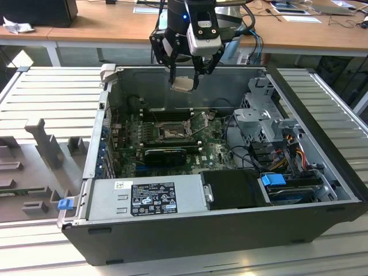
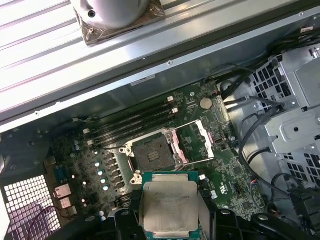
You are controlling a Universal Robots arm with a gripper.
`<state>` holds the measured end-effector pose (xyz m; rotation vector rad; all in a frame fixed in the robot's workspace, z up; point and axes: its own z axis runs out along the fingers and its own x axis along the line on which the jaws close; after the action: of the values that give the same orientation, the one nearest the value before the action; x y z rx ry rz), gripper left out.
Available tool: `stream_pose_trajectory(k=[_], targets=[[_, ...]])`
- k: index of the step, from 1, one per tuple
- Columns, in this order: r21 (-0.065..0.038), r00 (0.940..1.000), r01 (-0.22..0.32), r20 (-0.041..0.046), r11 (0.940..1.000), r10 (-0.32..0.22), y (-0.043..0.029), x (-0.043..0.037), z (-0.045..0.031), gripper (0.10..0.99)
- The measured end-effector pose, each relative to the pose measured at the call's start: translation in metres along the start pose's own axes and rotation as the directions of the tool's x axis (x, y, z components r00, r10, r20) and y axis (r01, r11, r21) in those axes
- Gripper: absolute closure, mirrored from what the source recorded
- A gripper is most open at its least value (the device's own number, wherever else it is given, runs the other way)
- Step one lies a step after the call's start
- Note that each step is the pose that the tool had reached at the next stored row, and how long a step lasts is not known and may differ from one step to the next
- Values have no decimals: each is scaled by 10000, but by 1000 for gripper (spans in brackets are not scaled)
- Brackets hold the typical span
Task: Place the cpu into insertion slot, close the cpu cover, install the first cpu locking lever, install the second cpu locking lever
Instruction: 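Place the cpu into insertion slot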
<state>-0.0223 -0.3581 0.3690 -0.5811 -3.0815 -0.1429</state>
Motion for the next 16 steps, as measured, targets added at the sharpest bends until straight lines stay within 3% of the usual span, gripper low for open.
stream_pose_trajectory(k=[11,16], targets=[[-9,9961,-881,82,9961,881,-1,0,3,557],[-32,9870,-1599,145,9871,1600,-1,0,7,557]])
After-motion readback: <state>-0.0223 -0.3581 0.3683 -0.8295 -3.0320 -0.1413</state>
